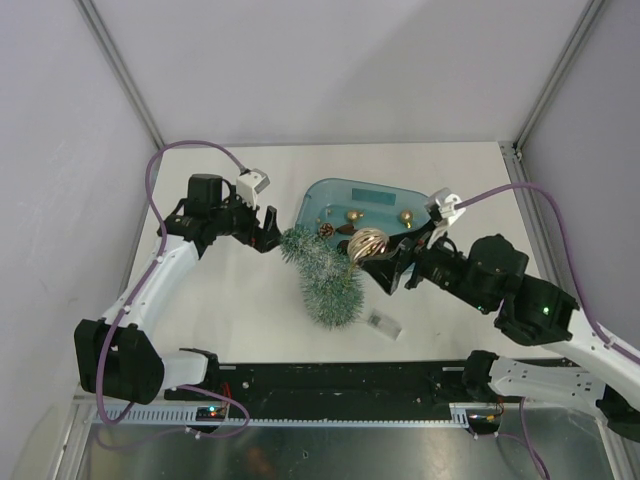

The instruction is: Decorate the small christmas tree

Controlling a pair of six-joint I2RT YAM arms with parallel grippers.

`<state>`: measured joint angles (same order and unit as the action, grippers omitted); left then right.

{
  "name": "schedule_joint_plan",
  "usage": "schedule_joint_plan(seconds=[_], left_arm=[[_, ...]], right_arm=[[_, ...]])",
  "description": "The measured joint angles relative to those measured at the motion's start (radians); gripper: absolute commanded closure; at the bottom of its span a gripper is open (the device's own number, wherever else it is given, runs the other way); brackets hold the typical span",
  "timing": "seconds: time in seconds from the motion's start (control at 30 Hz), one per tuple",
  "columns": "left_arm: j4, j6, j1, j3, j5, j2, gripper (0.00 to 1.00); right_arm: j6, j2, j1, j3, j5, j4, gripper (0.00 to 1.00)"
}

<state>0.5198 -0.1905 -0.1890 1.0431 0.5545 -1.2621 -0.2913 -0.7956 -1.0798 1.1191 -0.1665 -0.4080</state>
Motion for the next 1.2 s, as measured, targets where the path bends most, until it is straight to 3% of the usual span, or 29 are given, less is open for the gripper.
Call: schedule_joint_plan(seconds=[0.37, 0.87, 1.2], left_arm=[[0.008, 0.007, 0.000, 0.003, 0.003, 0.000, 0.00], [0.128, 0.006, 0.012, 0.212, 0.031, 0.000, 0.00], [0.171, 0.006, 0.014, 0.244, 0.067, -0.001, 0.00]], right_arm=[[0.005, 0.084, 0.056, 0.015, -0.005, -0.067, 0.56], [0.088, -0.019, 0.094, 0.092, 0.139, 0.029, 0.56], [0.106, -0.066, 0.166, 0.117, 0.237, 0.082, 0.56]])
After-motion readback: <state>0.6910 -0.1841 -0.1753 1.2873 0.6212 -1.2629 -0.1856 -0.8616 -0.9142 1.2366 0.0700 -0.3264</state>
